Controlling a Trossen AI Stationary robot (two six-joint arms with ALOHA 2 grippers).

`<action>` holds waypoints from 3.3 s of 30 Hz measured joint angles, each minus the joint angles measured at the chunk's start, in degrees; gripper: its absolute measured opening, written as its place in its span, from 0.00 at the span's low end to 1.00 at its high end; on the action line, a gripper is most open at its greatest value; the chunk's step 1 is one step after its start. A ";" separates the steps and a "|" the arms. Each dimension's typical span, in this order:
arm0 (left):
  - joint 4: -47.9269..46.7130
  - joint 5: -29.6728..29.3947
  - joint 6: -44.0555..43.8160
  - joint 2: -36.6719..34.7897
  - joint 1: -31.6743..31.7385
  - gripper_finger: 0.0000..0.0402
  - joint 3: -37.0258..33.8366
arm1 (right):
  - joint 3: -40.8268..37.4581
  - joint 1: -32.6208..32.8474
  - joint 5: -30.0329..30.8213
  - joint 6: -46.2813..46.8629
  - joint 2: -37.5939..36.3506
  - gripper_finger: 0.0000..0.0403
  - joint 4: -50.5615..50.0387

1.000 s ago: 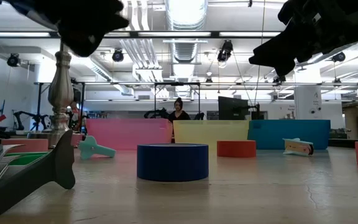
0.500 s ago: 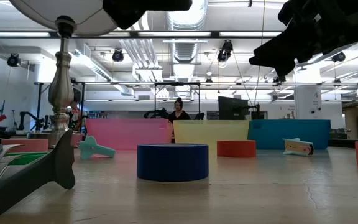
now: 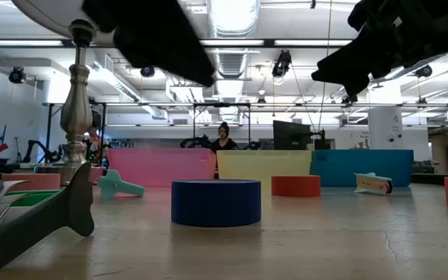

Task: Pick and place Stapler, Stapler remover, tape
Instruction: Put the green stapler into the pink bin

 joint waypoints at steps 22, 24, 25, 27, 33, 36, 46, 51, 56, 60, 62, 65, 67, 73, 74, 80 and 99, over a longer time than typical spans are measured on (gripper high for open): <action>-21.40 13.33 -31.16 -0.59 -0.03 0.30 -1.01 | 0.02 -0.02 0.02 0.04 3.04 0.40 0.00; -21.82 13.35 -32.46 -0.55 -0.02 0.30 -1.49 | 0.02 -0.02 0.02 0.04 3.50 0.39 -0.01; -21.71 13.44 -33.18 -0.52 -0.02 0.30 -1.75 | 0.02 -0.02 0.02 0.04 3.79 0.39 0.06; -21.72 13.83 -34.77 -0.53 -0.03 0.30 -2.24 | 0.02 -0.02 0.02 0.04 4.17 0.39 -0.05; -17.71 16.68 -35.75 -0.52 -0.02 0.30 -4.74 | 0.02 -0.02 0.04 0.02 4.96 0.40 0.22; -15.68 17.35 -35.76 -0.52 -0.04 0.30 -6.63 | 0.02 -0.02 0.04 0.02 4.94 0.41 0.32; -11.23 17.74 -35.73 -0.52 -0.04 0.30 -9.39 | 0.02 -0.02 0.04 0.02 4.85 0.40 0.35; -9.76 20.17 -35.30 -0.23 -0.01 0.30 -10.93 | 0.02 -0.02 0.04 0.02 4.85 0.41 0.35; -9.17 20.33 -32.61 -0.17 -0.02 0.30 -11.61 | 0.02 -0.02 0.04 0.02 4.85 0.41 0.37; -8.95 20.36 -29.99 -0.11 -0.02 0.26 -11.69 | 0.02 -0.02 0.04 0.02 4.85 0.40 0.37; -8.99 20.33 -28.42 -0.09 0.00 0.22 -11.56 | 0.02 -0.02 0.04 0.02 4.85 0.40 0.37; -9.36 18.82 -26.33 0.06 0.02 0.18 -10.72 | 0.02 -0.02 0.04 0.02 4.85 0.40 0.39; -7.98 15.78 -23.90 0.36 0.05 0.18 -9.61 | 0.02 -0.02 0.04 0.02 4.85 0.40 0.38; -8.38 5.08 -17.18 0.25 2.62 0.23 -6.18 | 0.02 -0.02 0.07 -0.17 4.85 0.41 1.30; -8.45 4.28 -16.35 0.26 3.50 0.23 -5.48 | 0.02 -0.02 0.04 -0.19 4.85 0.41 1.51; -6.58 -9.18 -13.99 0.22 9.28 0.20 -2.53 | 0.02 -0.02 0.07 -0.20 4.85 0.40 2.03; -6.78 -21.10 -13.83 0.09 30.11 0.22 -0.57 | 0.02 -0.02 0.09 -2.97 4.85 0.42 1.86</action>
